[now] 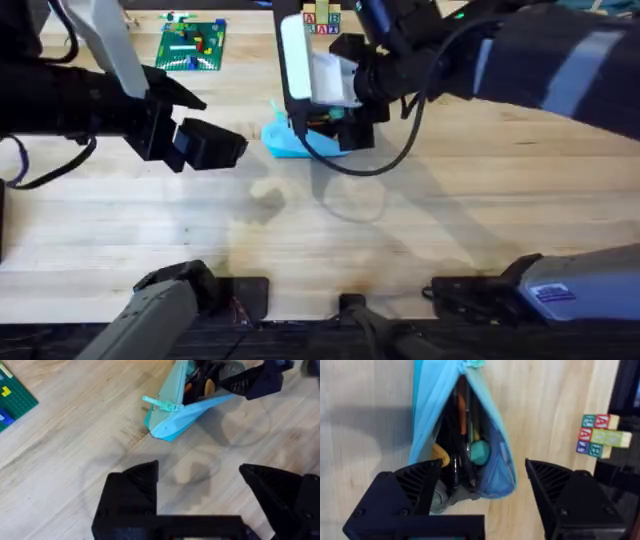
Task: Unzip the bag, pick up the pens from the table one at a time and place them inside, then zip the bag closed.
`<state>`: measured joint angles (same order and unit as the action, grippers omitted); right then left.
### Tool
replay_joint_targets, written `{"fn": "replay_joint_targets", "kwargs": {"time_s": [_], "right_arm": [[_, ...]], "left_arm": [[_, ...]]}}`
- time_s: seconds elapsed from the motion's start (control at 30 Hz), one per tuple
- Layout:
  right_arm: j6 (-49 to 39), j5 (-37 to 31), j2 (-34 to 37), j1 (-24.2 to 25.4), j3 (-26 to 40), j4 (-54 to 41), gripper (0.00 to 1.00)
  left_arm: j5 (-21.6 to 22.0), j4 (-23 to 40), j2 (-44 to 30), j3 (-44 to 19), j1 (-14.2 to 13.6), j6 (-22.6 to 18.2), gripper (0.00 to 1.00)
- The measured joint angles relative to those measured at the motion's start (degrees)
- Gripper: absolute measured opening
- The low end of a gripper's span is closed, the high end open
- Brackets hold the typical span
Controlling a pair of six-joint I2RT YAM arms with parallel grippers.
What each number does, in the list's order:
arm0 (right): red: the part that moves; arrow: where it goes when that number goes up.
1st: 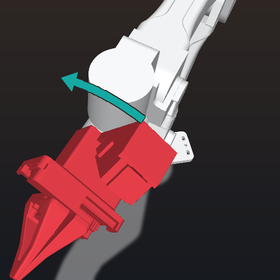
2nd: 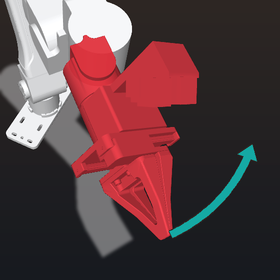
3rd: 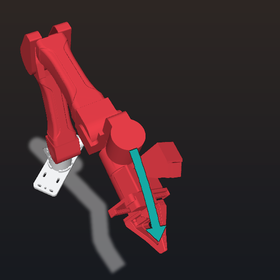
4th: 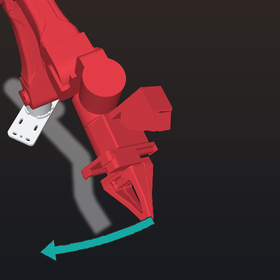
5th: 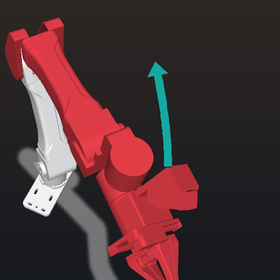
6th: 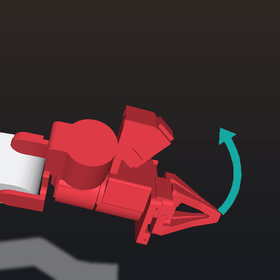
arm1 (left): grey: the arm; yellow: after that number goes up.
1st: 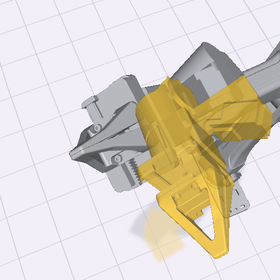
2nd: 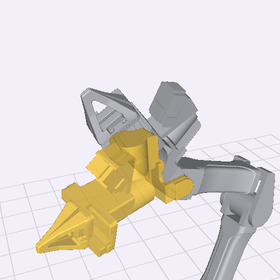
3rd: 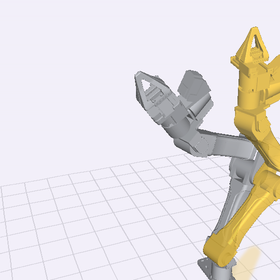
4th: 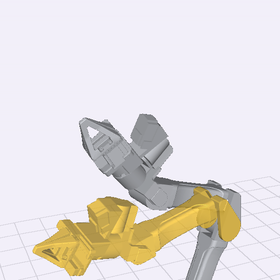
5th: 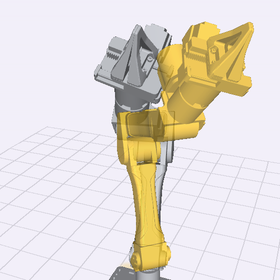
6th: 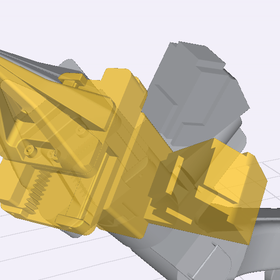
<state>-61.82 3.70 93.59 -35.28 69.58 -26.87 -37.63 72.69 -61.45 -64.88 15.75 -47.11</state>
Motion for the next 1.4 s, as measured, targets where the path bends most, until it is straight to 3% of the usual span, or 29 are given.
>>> {"fn": "replay_joint_targets", "kwargs": {"time_s": [0.3,0.33,0.53,1.03,1.4], "right_arm": [[17.07,-0.76,-6.17,-0.01,0.0,-0.29,0.996],[32.11,-0.91,-11.34,-0.01,0.0,-3.71,0.997],[41.86,-0.91,-15.92,-0.01,0.0,-8.04,0.997],[56.39,-0.91,-25.79,-0.01,0.0,-15.87,0.998],[59.32,-0.91,-26.98,-0.01,0.0,-18.62,0.998]], "left_arm": [[0.0,0.0,0.02,0.0,0.0,-0.02,0.995],[0.0,0.0,0.02,0.0,0.0,0.0,0.995],[0.0,0.0,0.0,0.0,0.0,0.0,0.995],[0.0,-0.04,0.0,0.0,0.0,0.0,0.995],[0.0,-0.04,0.0,0.0,0.0,0.0,0.996]]}}
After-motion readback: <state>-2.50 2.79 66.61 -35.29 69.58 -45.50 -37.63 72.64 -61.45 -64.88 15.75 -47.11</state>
